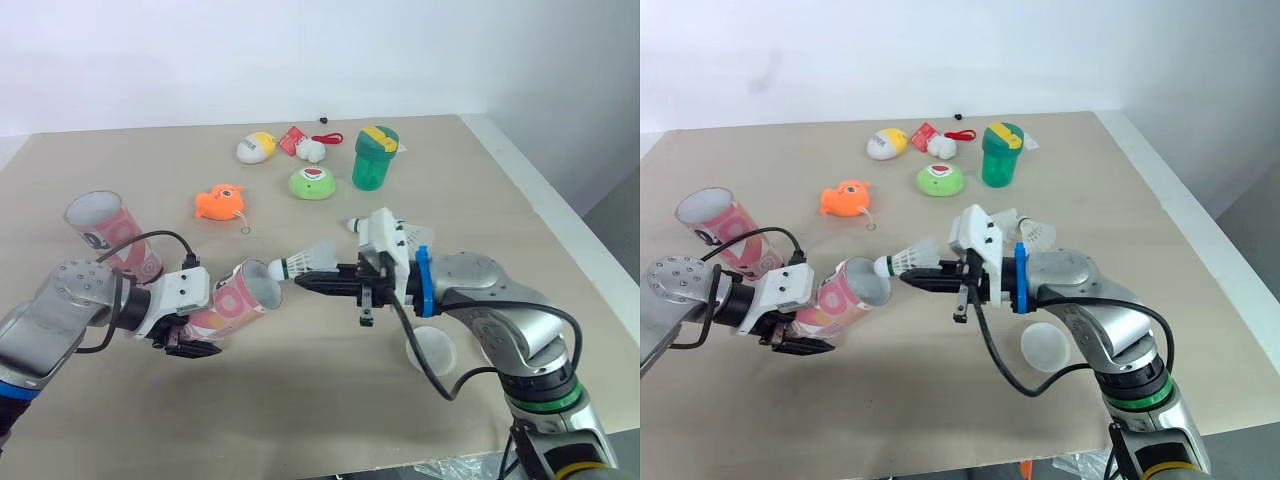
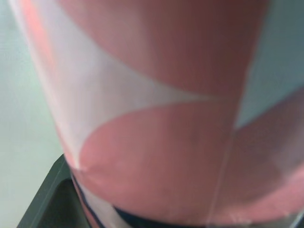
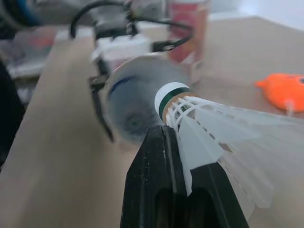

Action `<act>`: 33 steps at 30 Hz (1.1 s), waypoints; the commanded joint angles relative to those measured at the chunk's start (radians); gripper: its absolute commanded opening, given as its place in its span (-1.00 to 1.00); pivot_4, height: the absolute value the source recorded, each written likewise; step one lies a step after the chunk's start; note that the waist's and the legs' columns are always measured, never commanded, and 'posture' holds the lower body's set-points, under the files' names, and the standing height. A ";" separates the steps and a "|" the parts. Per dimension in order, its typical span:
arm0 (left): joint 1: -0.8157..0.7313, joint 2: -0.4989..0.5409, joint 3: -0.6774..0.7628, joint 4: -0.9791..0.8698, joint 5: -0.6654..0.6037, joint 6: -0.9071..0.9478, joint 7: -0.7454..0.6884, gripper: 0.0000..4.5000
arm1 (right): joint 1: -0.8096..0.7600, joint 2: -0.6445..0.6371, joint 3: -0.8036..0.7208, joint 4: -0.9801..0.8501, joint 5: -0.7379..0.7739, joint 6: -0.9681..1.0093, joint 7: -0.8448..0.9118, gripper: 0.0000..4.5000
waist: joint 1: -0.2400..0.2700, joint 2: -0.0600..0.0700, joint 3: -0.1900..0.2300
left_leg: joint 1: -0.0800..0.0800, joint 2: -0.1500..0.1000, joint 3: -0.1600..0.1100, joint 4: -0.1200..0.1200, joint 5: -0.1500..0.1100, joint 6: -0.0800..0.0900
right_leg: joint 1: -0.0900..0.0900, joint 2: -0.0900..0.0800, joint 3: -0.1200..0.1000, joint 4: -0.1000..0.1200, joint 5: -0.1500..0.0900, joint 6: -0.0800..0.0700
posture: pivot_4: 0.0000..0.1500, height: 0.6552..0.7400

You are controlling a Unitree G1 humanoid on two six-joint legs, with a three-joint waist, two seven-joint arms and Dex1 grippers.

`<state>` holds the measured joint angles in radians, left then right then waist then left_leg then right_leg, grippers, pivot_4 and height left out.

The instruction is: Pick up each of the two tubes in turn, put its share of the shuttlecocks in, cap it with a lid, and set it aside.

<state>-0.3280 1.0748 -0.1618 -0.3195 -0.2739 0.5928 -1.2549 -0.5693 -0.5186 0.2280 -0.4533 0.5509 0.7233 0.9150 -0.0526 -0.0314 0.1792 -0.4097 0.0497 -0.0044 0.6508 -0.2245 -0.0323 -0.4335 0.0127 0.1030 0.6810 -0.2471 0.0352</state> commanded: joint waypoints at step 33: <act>-0.036 -0.035 -0.056 0.029 0.021 -0.057 -0.037 0.46 | 0.837 0.111 -0.379 -0.353 -0.101 -0.149 -0.481 0.97 | 0.005 -0.001 -0.002 | -0.001 -0.002 0.001 0.002 0.000 0.000 | 0.001 -0.002 0.002 0.000 -0.001 0.000 | 1.00 1.00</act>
<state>-0.3542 1.0442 -0.2008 -0.2882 -0.2581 0.5469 -1.2849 0.2750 -0.4147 -0.1491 -0.7945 0.4563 0.6123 0.4464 -0.0477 -0.0326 0.1774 -0.4103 0.0480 -0.0033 0.6530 -0.2244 -0.0322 -0.4326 0.0108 0.1054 0.6810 -0.2483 0.0345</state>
